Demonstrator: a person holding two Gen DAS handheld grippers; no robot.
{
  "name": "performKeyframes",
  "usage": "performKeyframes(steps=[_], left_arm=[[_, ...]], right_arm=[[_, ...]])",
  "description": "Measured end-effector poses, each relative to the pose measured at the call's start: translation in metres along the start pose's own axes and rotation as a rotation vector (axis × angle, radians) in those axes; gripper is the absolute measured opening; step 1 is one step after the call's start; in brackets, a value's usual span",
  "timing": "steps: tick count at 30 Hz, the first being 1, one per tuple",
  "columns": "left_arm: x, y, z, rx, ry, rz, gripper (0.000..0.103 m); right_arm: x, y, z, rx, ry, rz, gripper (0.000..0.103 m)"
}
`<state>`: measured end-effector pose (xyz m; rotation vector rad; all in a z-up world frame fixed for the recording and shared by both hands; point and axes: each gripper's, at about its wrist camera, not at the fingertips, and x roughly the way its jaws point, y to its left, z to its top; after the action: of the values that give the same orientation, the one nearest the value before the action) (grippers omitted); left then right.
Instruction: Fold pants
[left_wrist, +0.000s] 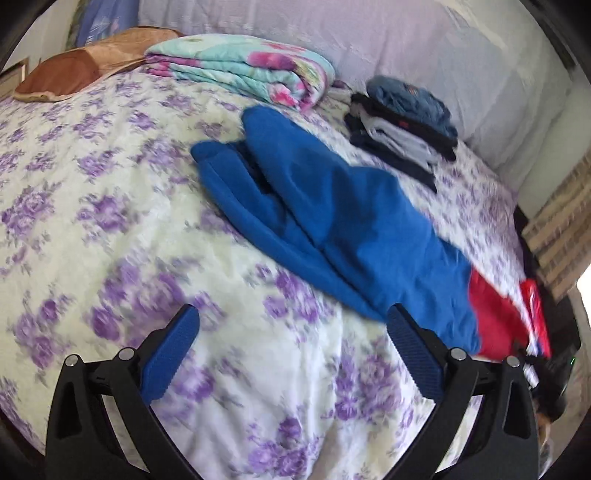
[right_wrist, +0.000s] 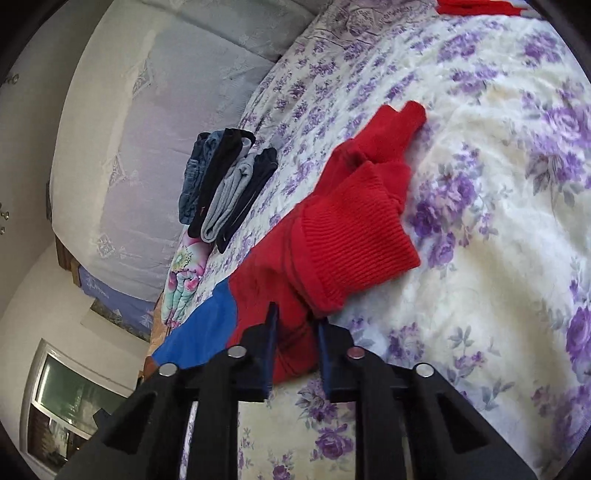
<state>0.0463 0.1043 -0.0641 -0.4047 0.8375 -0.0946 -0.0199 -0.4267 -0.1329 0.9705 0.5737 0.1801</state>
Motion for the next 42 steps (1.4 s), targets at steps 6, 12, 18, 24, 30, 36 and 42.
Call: performKeyframes(steps=[6, 12, 18, 24, 30, 36, 42], left_arm=[[-0.012, -0.012, 0.049, 0.07, -0.07, 0.048, 0.099], [0.02, -0.012, 0.112, 0.013, -0.048, 0.046, 0.099], [0.062, 0.008, 0.133, -0.119, 0.085, -0.03, 0.099], [0.081, 0.013, 0.134, -0.21, 0.136, -0.073, 0.099], [0.062, -0.023, 0.144, -0.095, 0.055, -0.082, 0.097], [0.063, -0.019, 0.144, -0.112, 0.056, -0.033, 0.078], [0.083, -0.001, 0.138, -0.142, 0.14, -0.042, 0.068]], right_arm=[[-0.024, 0.036, 0.018, -0.144, -0.068, 0.064, 0.009], [-0.05, 0.048, 0.055, -0.192, -0.158, 0.063, 0.008], [-0.049, 0.03, 0.064, -0.151, -0.152, 0.023, 0.008], [-0.045, 0.025, 0.056, -0.154, -0.137, 0.002, 0.008], [-0.045, 0.025, 0.058, -0.153, -0.125, -0.012, 0.009], [-0.044, 0.025, 0.06, -0.157, -0.122, -0.007, 0.009], [-0.04, 0.025, 0.065, -0.154, -0.12, 0.001, 0.009]])
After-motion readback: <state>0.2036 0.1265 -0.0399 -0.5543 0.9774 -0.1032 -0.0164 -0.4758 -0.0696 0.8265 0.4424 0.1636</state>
